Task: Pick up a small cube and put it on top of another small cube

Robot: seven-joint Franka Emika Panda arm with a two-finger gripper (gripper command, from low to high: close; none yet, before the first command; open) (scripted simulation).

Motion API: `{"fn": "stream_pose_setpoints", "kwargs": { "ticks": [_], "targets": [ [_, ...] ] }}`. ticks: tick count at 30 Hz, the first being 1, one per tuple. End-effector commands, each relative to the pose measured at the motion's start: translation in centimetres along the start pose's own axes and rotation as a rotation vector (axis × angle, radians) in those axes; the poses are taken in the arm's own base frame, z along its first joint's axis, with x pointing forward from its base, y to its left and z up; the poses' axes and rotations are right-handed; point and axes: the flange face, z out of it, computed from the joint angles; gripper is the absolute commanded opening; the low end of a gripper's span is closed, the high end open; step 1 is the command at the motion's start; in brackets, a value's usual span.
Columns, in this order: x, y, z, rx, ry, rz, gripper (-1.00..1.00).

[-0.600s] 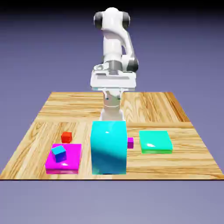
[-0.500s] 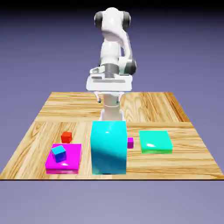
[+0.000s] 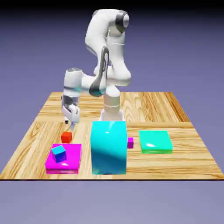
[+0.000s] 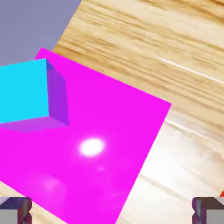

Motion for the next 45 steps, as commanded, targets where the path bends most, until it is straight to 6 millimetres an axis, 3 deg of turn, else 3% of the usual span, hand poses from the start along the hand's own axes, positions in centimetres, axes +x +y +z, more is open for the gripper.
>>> {"fn": "stream_pose_setpoints", "kwargs": {
  "ticks": [1,6,7,15,16,17,24,26,32,38,43,45],
  "targets": [
    [1.3,0.7,0.9,-0.032,0.001,0.073,0.0],
    [6.9,4.9,5.0,-0.187,0.005,0.424,0.0],
    [6.9,4.9,5.0,-0.187,0.005,0.424,0.0],
    [6.7,6.2,11.9,-0.187,0.005,0.424,0.0],
    [6.7,6.2,11.9,-0.187,0.005,0.424,-1.0],
    [6.7,6.2,11.9,-0.187,0.005,0.424,-1.0],
    [6.9,5.0,5.7,-0.187,0.005,0.424,-1.0],
    [6.9,4.9,5.0,-0.187,0.005,0.424,-1.0],
    [3.7,-3.7,3.1,-0.189,0.0,0.376,-1.0],
    [-1.3,-11.4,0.1,-0.19,-0.003,0.332,-1.0],
    [-6.5,-16.7,-3.3,-0.189,-0.005,0.3,-1.0],
    [-7.2,-17.3,-3.7,-0.189,-0.005,0.296,-1.0]
  ]
}}
